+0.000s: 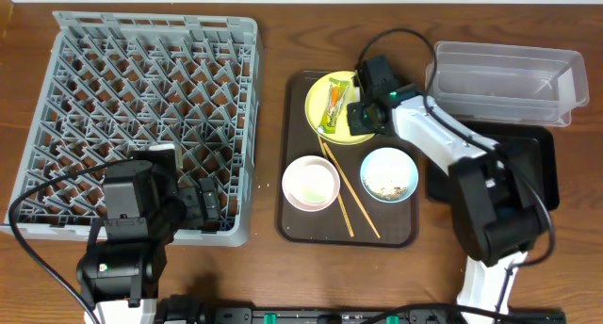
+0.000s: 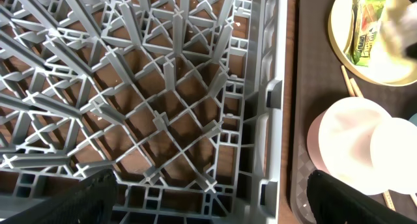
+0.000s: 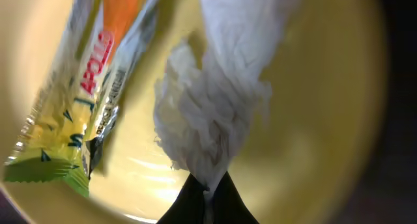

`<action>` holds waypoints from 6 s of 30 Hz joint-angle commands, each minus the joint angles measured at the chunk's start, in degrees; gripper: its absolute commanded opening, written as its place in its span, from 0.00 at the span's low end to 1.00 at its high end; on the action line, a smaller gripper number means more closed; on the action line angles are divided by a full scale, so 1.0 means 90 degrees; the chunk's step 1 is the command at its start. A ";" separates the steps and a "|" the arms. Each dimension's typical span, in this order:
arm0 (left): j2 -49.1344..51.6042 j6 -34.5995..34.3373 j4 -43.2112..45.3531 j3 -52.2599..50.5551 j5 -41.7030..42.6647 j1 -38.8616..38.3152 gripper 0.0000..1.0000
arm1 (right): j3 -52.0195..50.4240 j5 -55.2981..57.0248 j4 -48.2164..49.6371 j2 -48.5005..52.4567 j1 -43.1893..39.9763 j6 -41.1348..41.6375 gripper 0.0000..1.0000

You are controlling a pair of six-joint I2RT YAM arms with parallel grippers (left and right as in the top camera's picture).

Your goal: Sort waste into correct bins and load items into the dishwasher

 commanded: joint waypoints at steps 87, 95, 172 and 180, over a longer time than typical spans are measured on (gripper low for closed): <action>-0.0005 -0.0034 -0.0078 0.0104 0.0083 0.0015 0.94 | 0.0066 0.0918 0.0515 0.0464 0.1103 0.2266 0.19; -0.0005 -0.0032 -0.0078 0.0104 0.0080 0.0015 0.94 | 0.0073 0.0923 0.0301 0.0148 0.0957 0.1950 0.01; -0.0005 -0.0032 -0.0151 0.0102 0.0080 0.0015 0.94 | -0.3813 -0.0012 -0.0029 -0.3179 0.1358 0.0386 0.24; -0.0005 -0.0032 -0.0151 0.0102 0.0080 0.0015 0.94 | -0.3954 0.0000 0.0187 -0.3179 0.1355 0.0304 0.18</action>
